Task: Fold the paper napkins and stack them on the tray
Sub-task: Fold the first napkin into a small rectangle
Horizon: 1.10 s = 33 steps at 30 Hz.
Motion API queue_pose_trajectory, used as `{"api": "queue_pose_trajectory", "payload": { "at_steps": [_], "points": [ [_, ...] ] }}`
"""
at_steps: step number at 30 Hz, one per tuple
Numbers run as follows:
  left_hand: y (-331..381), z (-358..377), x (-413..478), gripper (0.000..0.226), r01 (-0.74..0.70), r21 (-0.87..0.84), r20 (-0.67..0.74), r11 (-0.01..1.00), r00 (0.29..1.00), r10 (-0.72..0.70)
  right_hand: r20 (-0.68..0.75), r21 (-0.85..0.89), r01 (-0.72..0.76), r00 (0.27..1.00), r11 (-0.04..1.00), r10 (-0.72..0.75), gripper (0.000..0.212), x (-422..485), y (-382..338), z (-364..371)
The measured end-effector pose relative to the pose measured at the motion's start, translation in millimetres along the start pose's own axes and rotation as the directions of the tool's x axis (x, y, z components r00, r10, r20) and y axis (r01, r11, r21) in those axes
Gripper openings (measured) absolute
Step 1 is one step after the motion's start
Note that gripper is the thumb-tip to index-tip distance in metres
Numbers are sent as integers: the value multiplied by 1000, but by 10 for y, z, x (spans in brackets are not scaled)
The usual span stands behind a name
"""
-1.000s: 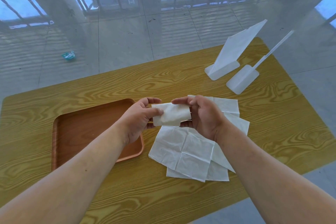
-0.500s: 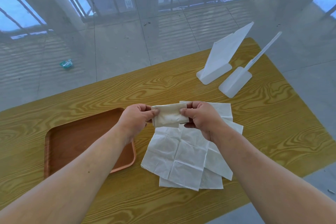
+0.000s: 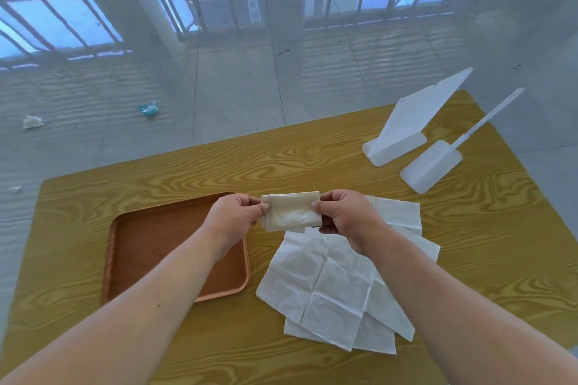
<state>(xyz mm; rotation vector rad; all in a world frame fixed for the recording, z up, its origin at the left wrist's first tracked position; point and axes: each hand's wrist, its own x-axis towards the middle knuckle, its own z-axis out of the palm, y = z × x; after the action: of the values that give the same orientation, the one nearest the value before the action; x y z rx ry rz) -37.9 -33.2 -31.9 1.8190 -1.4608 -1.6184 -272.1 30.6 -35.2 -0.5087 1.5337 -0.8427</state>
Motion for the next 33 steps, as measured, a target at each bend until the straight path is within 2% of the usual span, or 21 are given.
{"api": "queue_pose_trajectory", "payload": {
  "at_steps": [12,16,23,28,33],
  "points": [
    [-707,-1044,-62,15,80,-38,-97,996,992,-83,55,-155,-22,998,988,31,10,117,94,1162],
    [-962,-1425,-81,15,106,-17,-150,994,983,-107,84,-280,4,996,960,20,9,133,154,1591],
    [-1349,-1903,-54,23,178,60,-236,982,959,-159,107,-517,64,994,854,-10,11,189,191,2233],
    [-1559,-2058,-42,28,189,191,-238,963,961,-142,119,-687,124,991,716,-57,16,266,243,2464],
    [-1653,-2054,-39,27,167,350,-227,922,970,-90,119,-785,147,989,601,-86,20,313,351,2539]
  ]
}}
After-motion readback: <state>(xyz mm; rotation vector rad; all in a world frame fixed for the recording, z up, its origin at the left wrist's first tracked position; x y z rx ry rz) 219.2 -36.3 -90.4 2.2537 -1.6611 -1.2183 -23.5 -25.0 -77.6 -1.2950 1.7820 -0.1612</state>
